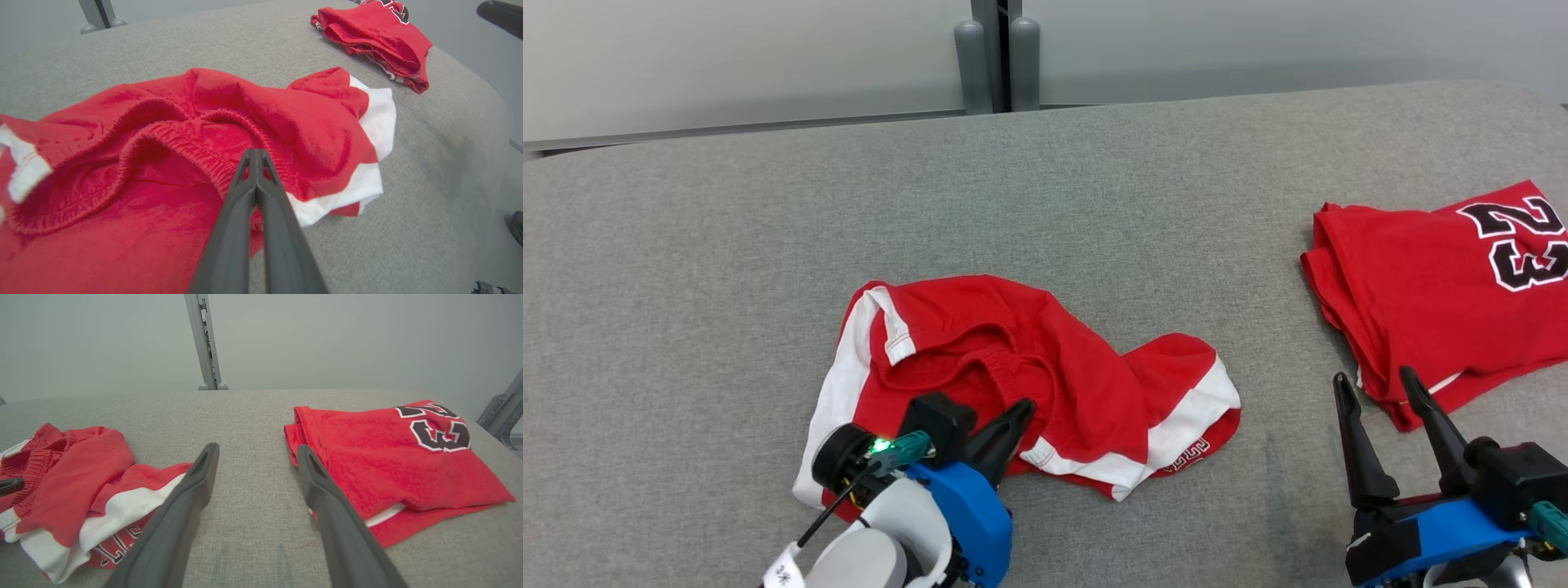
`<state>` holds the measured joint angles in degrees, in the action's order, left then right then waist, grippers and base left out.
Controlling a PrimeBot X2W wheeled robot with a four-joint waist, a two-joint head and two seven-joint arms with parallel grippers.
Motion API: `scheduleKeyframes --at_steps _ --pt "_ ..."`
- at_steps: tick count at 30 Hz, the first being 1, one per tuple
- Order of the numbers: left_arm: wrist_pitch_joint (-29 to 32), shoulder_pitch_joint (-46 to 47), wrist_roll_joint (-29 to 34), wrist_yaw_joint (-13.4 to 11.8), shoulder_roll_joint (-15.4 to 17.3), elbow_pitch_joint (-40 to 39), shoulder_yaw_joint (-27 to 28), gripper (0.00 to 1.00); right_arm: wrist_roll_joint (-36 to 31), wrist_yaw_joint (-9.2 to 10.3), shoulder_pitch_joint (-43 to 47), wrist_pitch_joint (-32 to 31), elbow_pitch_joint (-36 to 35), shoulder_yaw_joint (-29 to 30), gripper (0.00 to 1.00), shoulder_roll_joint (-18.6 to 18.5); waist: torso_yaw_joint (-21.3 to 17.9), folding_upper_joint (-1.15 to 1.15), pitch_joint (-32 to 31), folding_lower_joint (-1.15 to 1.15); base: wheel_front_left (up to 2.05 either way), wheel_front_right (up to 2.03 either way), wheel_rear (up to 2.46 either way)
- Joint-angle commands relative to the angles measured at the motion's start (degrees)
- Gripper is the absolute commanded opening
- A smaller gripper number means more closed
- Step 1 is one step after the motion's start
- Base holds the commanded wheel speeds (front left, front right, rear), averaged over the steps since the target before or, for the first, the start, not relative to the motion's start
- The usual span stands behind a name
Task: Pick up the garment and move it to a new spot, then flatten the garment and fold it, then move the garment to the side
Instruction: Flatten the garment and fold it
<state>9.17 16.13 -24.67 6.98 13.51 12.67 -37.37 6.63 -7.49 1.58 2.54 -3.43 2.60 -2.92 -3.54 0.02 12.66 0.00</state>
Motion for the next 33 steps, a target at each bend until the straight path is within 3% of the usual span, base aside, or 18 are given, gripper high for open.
scheduleKeyframes --at_steps 1,10,21,22,24,33 --pt "-0.5 0.8 -0.2 -0.7 0.6 -0.4 0.8 0.00 0.3 0.00 -0.2 0.3 0.1 0.3 1.00 0.0 0.4 -0.02 -0.1 0.00 0.00 0.00 0.00" --pt "-2.0 -2.3 -1.1 -4.2 3.2 -4.9 4.4 0.00 0.4 0.00 -0.3 0.3 0.4 0.7 1.00 0.0 2.7 -0.02 -1.0 0.00 0.00 0.00 0.00" --pt "-8.6 -6.7 -2.0 -10.4 5.5 -8.9 10.8 0.00 -0.2 0.00 0.4 -0.2 -0.5 0.8 1.00 0.0 4.3 -0.02 -3.2 0.00 0.00 0.00 0.00" --pt "-10.1 -7.0 -1.9 -11.2 5.6 -9.2 11.9 0.05 -0.3 0.00 0.4 -0.3 -0.6 0.8 1.00 0.0 4.3 -0.02 -3.5 0.00 0.00 0.00 0.00" --pt "-12.1 -8.1 -2.5 -12.1 5.6 -9.2 13.3 1.00 -0.3 0.00 0.5 -0.5 -0.8 0.8 1.00 0.0 4.5 -0.02 -4.0 0.00 0.00 0.00 0.00" --pt "-21.7 -12.4 -4.1 -15.2 6.0 -8.8 20.0 1.00 -0.9 0.00 1.5 -1.5 -1.9 1.2 1.00 0.0 5.5 -0.02 -7.1 0.00 0.00 0.00 0.00"
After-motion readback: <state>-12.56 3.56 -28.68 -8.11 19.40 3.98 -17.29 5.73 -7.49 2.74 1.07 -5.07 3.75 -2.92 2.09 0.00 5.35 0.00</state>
